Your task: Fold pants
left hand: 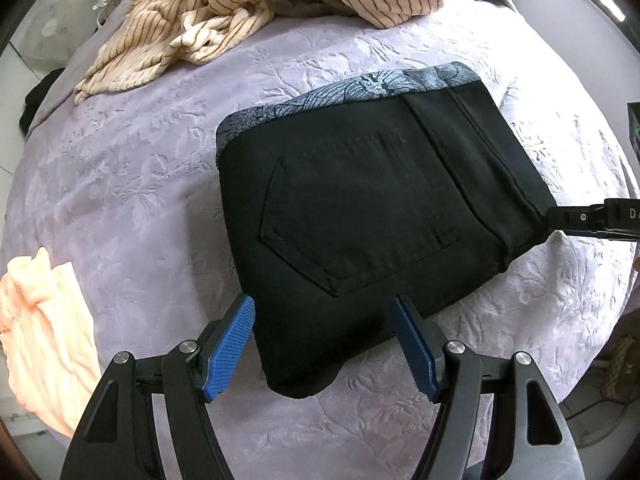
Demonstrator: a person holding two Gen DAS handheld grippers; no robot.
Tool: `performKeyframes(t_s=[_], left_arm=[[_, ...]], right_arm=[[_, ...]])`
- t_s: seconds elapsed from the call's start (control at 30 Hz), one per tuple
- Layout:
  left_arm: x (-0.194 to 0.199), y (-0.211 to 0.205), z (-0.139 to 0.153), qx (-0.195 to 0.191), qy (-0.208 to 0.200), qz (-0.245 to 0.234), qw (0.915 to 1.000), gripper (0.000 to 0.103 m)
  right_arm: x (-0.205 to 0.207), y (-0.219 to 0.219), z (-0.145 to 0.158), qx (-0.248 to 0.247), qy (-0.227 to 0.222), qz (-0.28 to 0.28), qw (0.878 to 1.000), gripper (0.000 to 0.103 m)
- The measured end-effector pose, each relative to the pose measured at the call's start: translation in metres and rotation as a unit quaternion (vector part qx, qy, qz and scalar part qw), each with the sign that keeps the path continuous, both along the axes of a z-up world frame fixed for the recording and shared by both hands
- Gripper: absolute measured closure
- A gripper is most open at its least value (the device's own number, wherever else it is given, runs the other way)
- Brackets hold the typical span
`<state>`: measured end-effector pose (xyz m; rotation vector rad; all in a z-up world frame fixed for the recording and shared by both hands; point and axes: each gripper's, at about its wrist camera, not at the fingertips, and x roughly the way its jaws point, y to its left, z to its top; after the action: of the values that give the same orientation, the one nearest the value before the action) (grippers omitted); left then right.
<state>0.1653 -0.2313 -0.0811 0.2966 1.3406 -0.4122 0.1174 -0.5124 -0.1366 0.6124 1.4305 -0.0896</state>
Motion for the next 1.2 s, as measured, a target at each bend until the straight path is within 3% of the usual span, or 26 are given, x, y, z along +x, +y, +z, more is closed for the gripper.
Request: performKeyframes(t_s=[0.33, 0.37, 0.4, 0.43, 0.63, 0.73, 0.8, 0.97, 1.2], left_arm=[[0.005, 0.0, -0.003, 0.003, 0.007, -0.003, 1.0, 0.031], [0.005, 0.0, -0.003, 0.005, 0.008, -0.003, 1.0, 0.03], [0.005, -0.001, -0.004, 0.007, 0.009, -0.003, 0.9999, 0.019], [0.005, -0.001, -0.004, 0.008, 0.007, -0.001, 0.9999, 0.014], [0.006, -0.003, -0.005, 0.005, 0.008, 0.007, 0.9999, 0.013], [0.01, 0.0, -0.006, -0.002, 0.016, 0.018, 0.9997, 0.013], [0.014, 0.002, -0.007, -0.007, 0.022, 0.027, 0.9994, 0.013], [0.025, 0.008, -0.009, -0.026, 0.029, 0.039, 0.9985, 0.013], [0.053, 0.031, -0.021, -0.072, 0.064, 0.082, 0.9919, 0.013]], right_arm=[[-0.004, 0.001, 0.009, -0.005, -0.006, 0.004, 1.0, 0.027], [-0.004, 0.0, 0.01, -0.005, -0.008, 0.004, 1.0, 0.027], [-0.005, -0.001, 0.011, -0.005, -0.009, 0.004, 1.0, 0.026], [-0.005, -0.002, 0.012, -0.005, -0.011, 0.004, 1.0, 0.026], [-0.005, -0.005, 0.015, 0.0, -0.018, 0.005, 1.0, 0.024], [-0.004, -0.003, 0.016, 0.002, -0.024, 0.012, 1.0, 0.023], [-0.001, -0.002, 0.018, 0.002, -0.029, 0.018, 0.999, 0.014], [0.007, -0.001, 0.024, -0.017, -0.058, 0.042, 0.997, 0.014], [0.026, -0.001, 0.014, 0.016, -0.059, 0.08, 0.995, 0.014]])
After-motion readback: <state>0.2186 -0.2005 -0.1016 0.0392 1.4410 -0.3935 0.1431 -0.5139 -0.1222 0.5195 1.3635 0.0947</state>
